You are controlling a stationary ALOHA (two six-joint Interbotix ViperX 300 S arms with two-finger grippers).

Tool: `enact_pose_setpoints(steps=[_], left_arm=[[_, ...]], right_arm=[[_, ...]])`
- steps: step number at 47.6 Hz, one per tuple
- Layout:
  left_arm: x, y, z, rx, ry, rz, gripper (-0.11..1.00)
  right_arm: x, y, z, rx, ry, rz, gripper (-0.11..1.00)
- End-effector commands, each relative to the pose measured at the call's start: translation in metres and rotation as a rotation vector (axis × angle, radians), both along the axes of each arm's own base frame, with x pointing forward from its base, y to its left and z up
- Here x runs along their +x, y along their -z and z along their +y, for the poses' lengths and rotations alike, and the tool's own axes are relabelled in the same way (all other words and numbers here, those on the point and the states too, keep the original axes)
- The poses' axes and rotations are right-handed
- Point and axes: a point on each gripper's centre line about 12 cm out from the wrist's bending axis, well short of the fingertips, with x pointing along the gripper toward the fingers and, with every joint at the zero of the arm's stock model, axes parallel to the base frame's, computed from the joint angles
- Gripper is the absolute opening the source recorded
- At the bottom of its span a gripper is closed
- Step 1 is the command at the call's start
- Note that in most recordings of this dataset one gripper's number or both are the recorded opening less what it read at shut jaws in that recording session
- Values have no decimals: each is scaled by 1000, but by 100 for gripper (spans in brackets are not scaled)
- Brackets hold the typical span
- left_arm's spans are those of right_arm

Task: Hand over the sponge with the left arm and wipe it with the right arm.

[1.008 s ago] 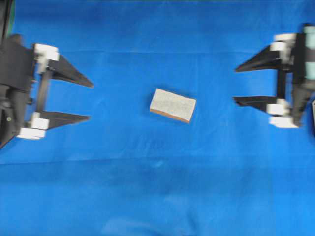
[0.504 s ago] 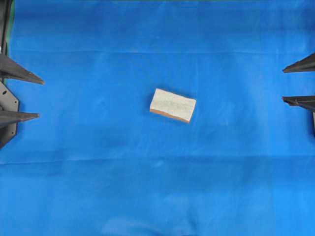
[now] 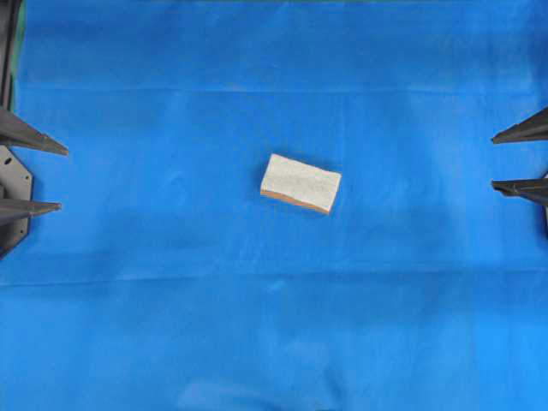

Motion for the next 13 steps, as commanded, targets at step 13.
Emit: enact_pose_setpoints(steps=[13], left_arm=[[1, 1, 0, -1, 2, 6, 81]], right_arm=[[2, -5, 1, 2, -4, -13, 70]])
